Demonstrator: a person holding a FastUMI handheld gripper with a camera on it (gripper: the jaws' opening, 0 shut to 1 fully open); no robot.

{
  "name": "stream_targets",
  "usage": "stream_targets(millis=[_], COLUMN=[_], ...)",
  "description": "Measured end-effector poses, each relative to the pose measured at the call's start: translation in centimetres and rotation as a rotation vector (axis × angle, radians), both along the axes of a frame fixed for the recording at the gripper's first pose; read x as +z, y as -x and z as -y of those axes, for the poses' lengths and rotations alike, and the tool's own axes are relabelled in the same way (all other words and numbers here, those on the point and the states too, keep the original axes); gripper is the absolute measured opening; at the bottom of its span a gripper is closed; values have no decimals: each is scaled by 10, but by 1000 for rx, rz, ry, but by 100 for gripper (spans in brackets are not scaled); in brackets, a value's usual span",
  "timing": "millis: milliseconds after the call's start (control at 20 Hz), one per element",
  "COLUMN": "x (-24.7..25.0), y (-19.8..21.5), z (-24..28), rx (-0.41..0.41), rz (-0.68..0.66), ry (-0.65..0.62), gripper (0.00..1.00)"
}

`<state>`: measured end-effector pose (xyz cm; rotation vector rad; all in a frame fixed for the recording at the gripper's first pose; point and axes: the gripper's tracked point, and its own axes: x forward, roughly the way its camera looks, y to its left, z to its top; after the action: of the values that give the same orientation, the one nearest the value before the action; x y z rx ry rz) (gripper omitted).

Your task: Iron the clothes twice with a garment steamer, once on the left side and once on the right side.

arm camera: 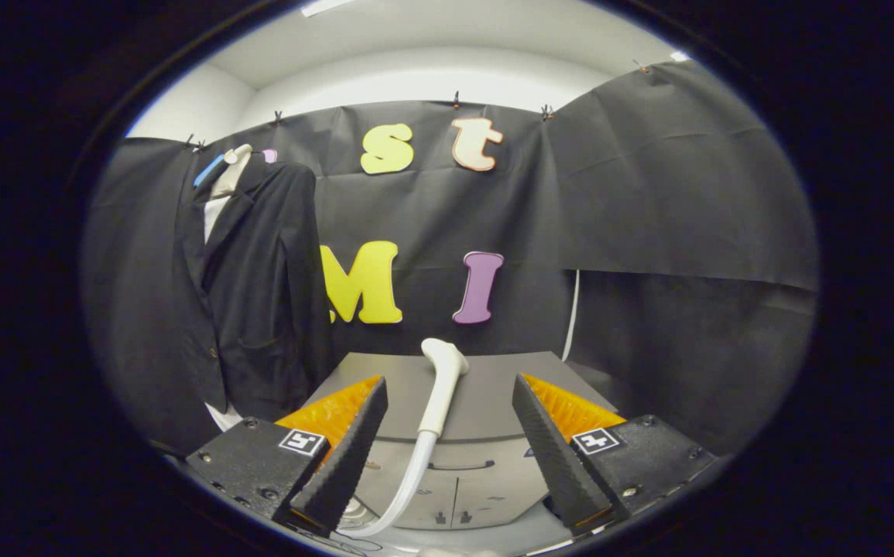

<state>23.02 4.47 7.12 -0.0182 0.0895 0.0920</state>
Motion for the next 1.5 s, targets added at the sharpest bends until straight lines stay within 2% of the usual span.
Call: stream_targets(millis=[350, 550, 700, 850, 950, 1050, 1150, 1200, 1500], x=[-32, -72, -91, -111, -122, -126, -130, -130, -131], y=[-119, -174, -206, -221, -225, -230, -232, -233, -228], z=[-17, -28, -26, -21, -20, -18, -21, -21, -23], rx=[55, 87, 85, 82, 92, 82, 96, 91, 66], rz=[-109, -255, -333, -395, -435, -457, -475, -472, -486], ry=[45, 40, 45, 32, 40, 48, 48, 49, -4], gripper=[100, 100, 100, 100, 94, 83, 68, 64, 57])
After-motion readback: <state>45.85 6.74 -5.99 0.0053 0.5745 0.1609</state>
